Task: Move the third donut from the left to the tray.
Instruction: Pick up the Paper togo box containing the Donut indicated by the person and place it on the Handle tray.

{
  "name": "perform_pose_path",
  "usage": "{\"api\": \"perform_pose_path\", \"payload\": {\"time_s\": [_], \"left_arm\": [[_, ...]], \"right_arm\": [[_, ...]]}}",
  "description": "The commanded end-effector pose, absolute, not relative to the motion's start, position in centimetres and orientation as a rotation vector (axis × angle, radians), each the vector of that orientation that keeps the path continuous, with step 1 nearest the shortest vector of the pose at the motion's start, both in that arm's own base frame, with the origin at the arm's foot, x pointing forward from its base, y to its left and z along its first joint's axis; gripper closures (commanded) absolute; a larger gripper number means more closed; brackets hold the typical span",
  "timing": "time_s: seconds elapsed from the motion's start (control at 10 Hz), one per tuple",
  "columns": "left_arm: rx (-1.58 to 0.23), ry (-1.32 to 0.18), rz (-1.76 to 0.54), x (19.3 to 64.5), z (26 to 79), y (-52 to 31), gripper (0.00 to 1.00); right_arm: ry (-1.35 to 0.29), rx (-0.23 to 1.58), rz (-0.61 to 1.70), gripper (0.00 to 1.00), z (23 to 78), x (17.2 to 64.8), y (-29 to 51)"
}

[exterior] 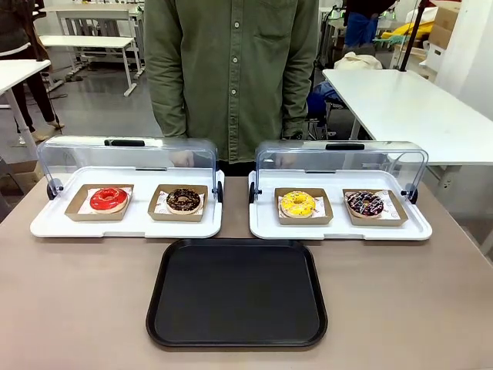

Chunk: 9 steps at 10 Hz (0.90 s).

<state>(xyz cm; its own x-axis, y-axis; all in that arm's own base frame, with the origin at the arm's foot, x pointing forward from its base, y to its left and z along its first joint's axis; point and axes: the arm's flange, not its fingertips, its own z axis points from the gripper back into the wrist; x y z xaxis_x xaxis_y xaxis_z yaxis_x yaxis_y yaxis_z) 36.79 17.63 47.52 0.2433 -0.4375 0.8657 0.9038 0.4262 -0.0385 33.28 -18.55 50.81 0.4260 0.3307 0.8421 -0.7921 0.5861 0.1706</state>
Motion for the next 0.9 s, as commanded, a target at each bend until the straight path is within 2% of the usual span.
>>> {"api": "perform_pose_path", "payload": {"time_s": [0.0, 0.8], "left_arm": [[-0.689, -0.951, -1.016, 37.92, 46.84, 16.97, 0.00], [-0.690, -0.949, -1.000, 37.50, 45.98, 16.84, 0.00]], "right_arm": [[-0.893, 0.678, 0.776, 0.00, 49.83, 34.22, -19.85], [-0.901, 0.689, 0.743, 0.00, 49.13, 33.56, -19.96]]}}
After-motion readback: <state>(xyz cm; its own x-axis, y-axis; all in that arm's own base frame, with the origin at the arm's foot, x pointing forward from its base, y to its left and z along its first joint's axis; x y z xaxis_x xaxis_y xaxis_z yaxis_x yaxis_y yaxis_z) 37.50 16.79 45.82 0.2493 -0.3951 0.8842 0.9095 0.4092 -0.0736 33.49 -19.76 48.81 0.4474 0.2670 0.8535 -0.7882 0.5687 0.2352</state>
